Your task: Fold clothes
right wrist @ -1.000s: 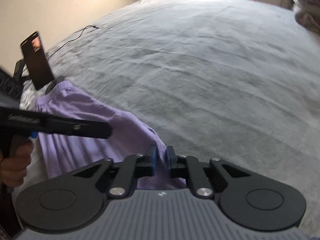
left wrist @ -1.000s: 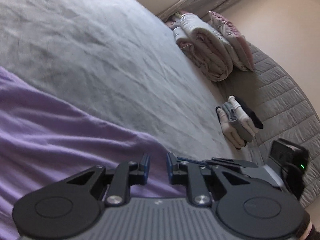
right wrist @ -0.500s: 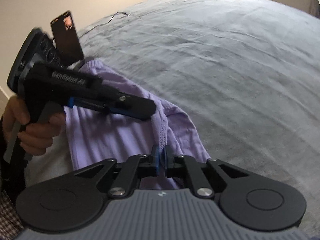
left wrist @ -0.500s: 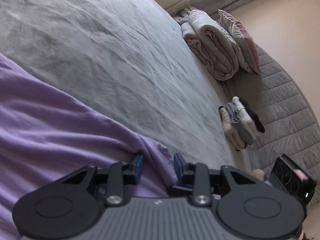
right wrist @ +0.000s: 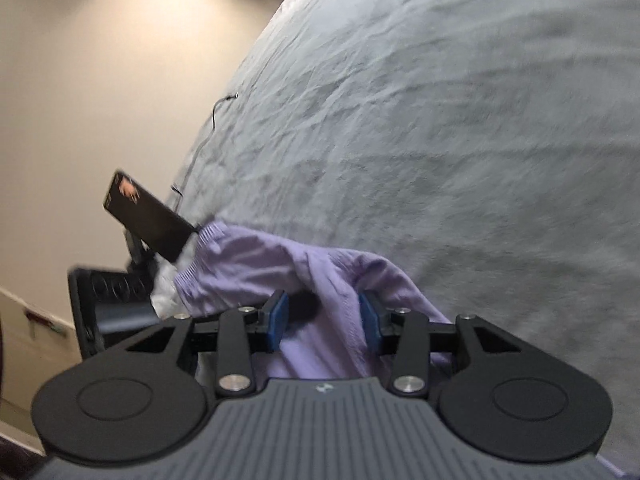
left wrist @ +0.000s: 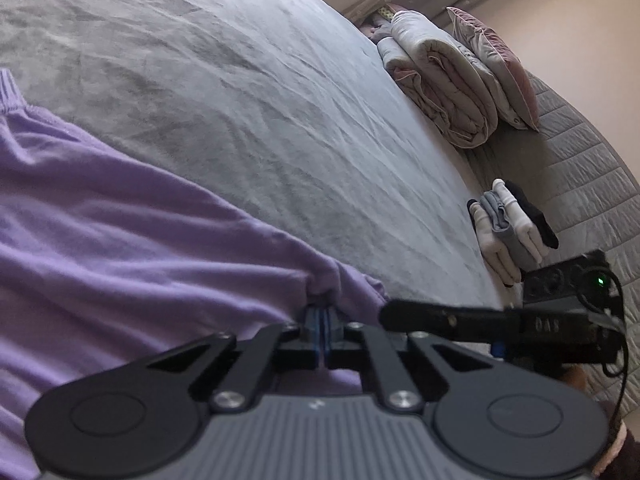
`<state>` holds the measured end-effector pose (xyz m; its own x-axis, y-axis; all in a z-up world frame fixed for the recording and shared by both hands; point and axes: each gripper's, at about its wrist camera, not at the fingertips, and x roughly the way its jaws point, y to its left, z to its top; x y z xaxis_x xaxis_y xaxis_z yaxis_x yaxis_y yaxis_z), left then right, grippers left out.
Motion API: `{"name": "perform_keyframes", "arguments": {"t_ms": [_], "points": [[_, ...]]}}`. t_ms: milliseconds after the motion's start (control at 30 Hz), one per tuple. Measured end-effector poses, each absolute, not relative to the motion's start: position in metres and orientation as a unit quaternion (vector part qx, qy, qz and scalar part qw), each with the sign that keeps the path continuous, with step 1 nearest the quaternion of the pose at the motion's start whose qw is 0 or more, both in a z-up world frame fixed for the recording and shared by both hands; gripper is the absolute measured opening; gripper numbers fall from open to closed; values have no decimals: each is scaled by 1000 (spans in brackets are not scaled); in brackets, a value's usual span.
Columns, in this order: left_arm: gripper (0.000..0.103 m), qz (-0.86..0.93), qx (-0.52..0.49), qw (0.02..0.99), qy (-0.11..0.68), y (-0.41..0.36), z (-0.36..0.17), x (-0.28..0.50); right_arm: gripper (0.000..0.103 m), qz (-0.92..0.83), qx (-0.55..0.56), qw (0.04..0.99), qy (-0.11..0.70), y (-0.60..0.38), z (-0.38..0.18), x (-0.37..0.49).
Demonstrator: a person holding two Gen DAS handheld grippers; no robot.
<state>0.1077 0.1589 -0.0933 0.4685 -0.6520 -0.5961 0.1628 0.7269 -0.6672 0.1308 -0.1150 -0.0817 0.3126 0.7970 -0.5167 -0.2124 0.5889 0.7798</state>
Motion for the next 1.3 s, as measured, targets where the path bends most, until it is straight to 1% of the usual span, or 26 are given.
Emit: {"name": "perform_keyframes", "arguments": {"t_ms": [167, 300, 367, 433, 467, 533, 600, 700, 800, 967, 1033, 1067, 1100, 1233, 1267, 1300], "points": [[4, -252, -272, 811, 452, 158, -93, 107, 44, 329, 372, 724, 479, -115, -91, 144], [4, -255, -264, 814, 449, 159, -89, 106, 44, 303, 419, 734, 440, -131, -86, 148], [5, -255, -259, 820, 442, 162, -84, 104, 44, 295, 423, 733, 445, -135, -87, 149], [6, -249, -249, 834, 425, 167, -76, 101, 42, 292, 410, 737, 452, -133, -85, 149], [6, -245, -244, 841, 415, 170, -72, 99, 40, 290, 402, 740, 455, -131, -84, 149], [6, -232, -242, 856, 393, 180, -66, 98, 31, 287, 386, 746, 461, -127, -83, 148], [6, -203, -247, 870, 376, 191, -64, 98, 9, 276, 361, 763, 460, -122, -79, 149], [6, -142, -244, 892, 353, 206, -65, 99, 5, 268, 323, 802, 425, -117, -66, 143], [6, -93, -225, 904, 352, 213, -69, 103, 5, 248, 281, 833, 407, -114, -62, 145], [5, -86, -213, 907, 354, 214, -71, 104, 4, 234, 205, 860, 403, -105, -66, 144], [6, -89, -210, 908, 352, 214, -69, 102, 7, 235, 187, 865, 402, -102, -63, 142], [6, -91, -210, 908, 351, 216, -68, 101, 12, 236, 178, 867, 402, -101, -62, 140], [6, -93, -209, 909, 347, 218, -65, 99, 13, 236, 169, 869, 401, -100, -61, 139], [6, -97, -202, 919, 326, 226, -52, 90, 14, 236, 136, 879, 391, -87, -53, 135], [6, -100, -198, 921, 320, 229, -50, 89, 17, 232, 128, 883, 387, -85, -49, 131], [6, -104, -193, 923, 315, 232, -48, 87, 27, 227, 120, 889, 380, -86, -46, 127]]}}
